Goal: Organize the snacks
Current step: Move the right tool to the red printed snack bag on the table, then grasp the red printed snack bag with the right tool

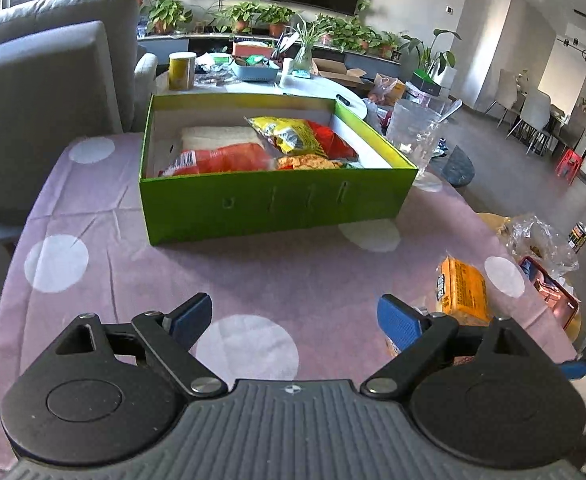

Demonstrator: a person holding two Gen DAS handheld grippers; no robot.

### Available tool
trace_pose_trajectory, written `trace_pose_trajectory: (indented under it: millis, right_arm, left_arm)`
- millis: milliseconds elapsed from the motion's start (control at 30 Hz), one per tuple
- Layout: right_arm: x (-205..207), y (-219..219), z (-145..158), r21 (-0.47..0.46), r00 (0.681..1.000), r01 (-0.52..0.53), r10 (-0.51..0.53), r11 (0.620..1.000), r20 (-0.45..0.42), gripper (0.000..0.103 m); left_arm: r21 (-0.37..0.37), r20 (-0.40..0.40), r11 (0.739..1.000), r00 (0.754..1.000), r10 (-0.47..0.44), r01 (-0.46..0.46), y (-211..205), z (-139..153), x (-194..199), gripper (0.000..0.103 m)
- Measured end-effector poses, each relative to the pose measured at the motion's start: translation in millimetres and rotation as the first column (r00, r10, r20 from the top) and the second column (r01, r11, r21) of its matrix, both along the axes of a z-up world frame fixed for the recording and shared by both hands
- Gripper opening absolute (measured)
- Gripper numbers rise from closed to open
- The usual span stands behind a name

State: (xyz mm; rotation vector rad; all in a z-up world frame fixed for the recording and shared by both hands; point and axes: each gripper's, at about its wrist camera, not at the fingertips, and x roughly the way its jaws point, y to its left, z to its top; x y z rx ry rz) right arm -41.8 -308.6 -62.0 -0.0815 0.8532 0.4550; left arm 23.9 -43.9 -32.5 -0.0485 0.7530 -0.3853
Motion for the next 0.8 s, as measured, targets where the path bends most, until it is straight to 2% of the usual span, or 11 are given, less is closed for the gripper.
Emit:
trace_pose_trajectory:
  millis: [267, 467, 667, 800]
  right_arm:
    - [12.5, 23.8, -19.1, -0.003, 0.998, -0.058, 0.058, 0.998, -0.017, 0.084]
    - [34.6, 46.7, -16.7, 0.025, 0.995, -0.098, 0.098, 0.995, 0.001, 0.083]
    - [64.6, 77.0, -12.9, 0.009, 0.989, -0.143, 0.142, 0.99, 0.036, 0.083]
    - [84.2, 82.6, -10.8, 0.059, 0.988, -0.149, 0.145, 0.987, 0.059, 0.083]
  left_arm:
    - [0.001, -0.004, 1.0, 1.0, 0.008, -0.008, 1.3, -2.5, -2.5, 0.089]
    - [-0.013, -0.01, 0.998, 0.998, 0.055, -0.056, 13.1, -1.9, -0.3, 0.089]
    - [-0.012, -0.028, 0.995, 0.995, 0.096, -0.096, 29.0, -5.2, 2.5, 0.089]
    - [-0.012, -0.052, 0.991, 0.99, 0.13, -0.13, 37.8, -10.6, 6.9, 0.089]
